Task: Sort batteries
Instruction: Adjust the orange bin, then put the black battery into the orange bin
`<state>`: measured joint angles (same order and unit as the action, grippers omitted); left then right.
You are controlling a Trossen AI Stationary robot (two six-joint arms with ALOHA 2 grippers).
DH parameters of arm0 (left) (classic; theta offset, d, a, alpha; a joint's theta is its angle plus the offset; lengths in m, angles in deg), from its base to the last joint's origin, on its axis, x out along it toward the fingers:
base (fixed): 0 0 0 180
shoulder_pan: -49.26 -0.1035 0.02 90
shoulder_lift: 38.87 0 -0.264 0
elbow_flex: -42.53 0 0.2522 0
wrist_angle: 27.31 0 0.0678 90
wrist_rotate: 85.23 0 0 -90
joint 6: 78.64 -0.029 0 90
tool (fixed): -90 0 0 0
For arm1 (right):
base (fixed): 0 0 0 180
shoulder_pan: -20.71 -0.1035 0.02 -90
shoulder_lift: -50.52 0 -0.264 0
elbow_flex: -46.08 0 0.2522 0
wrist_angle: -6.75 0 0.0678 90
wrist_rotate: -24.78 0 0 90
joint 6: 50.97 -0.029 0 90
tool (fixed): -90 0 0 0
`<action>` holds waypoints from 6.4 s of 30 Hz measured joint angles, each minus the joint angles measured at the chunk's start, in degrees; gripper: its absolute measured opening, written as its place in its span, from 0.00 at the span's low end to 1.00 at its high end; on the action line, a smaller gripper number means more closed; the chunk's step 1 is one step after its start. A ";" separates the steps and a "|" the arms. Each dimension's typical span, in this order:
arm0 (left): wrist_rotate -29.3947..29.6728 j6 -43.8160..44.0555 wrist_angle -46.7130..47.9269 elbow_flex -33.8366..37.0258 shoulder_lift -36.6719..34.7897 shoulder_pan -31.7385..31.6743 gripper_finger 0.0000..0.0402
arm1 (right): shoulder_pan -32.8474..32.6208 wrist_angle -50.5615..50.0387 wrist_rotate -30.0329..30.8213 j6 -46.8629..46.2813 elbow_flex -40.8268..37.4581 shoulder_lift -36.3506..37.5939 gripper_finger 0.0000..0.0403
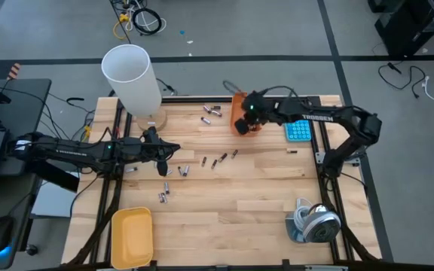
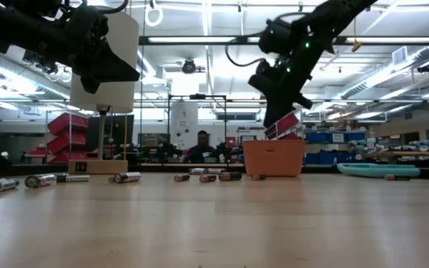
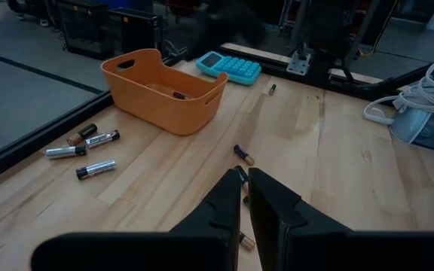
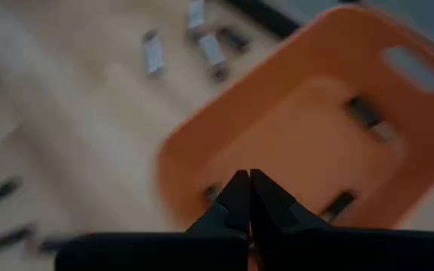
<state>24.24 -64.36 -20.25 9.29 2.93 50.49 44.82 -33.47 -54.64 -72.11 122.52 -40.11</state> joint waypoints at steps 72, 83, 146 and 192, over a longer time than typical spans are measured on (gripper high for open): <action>0.00 -2.03 -2.66 0.01 0.02 0.00 0.08 | 8.25 7.17 5.41 -6.32 -3.52 -7.86 0.00; 0.00 -2.03 -2.58 0.01 0.02 -0.02 0.08 | 8.66 4.77 9.56 -7.45 -3.52 -8.70 0.00; 0.00 -2.03 -2.40 0.01 0.02 -0.02 0.08 | -13.81 -37.30 1.58 -17.31 -19.73 13.07 0.00; 0.00 -2.47 -1.09 0.01 0.02 -0.01 0.08 | -4.72 -27.23 1.73 -3.86 -25.66 12.90 0.35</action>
<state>24.24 -66.83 -21.34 9.30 2.96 50.48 40.10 -60.70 -52.90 -75.97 96.86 -27.22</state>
